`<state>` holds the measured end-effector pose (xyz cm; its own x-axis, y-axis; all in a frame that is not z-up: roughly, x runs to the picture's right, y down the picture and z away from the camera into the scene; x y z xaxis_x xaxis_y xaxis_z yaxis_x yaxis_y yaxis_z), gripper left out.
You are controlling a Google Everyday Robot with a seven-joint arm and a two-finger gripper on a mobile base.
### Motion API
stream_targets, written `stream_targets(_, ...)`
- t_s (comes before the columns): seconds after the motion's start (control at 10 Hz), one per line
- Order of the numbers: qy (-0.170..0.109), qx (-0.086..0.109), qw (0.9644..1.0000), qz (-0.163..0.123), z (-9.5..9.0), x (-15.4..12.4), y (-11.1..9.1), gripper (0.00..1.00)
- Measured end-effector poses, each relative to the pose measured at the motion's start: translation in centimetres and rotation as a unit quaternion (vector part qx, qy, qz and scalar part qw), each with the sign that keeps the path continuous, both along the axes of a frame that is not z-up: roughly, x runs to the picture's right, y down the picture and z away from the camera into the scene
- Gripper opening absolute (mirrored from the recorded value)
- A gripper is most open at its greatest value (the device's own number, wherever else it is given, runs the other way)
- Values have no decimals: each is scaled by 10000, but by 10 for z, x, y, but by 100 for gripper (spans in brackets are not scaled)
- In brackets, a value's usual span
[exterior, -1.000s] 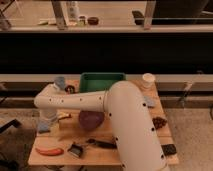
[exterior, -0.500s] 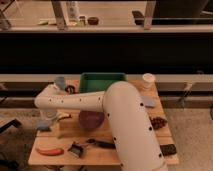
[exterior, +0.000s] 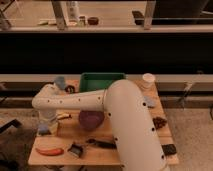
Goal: Place sponge in red bowl
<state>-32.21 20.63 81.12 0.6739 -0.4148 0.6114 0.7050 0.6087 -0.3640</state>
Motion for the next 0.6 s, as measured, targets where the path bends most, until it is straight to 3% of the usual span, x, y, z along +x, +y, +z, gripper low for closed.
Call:
stream_targets(0.4,-17,105,9998,147,-35,18,-19,31)
stream_targets(0.6,5,138,9993,352,-44,42,-29,24)
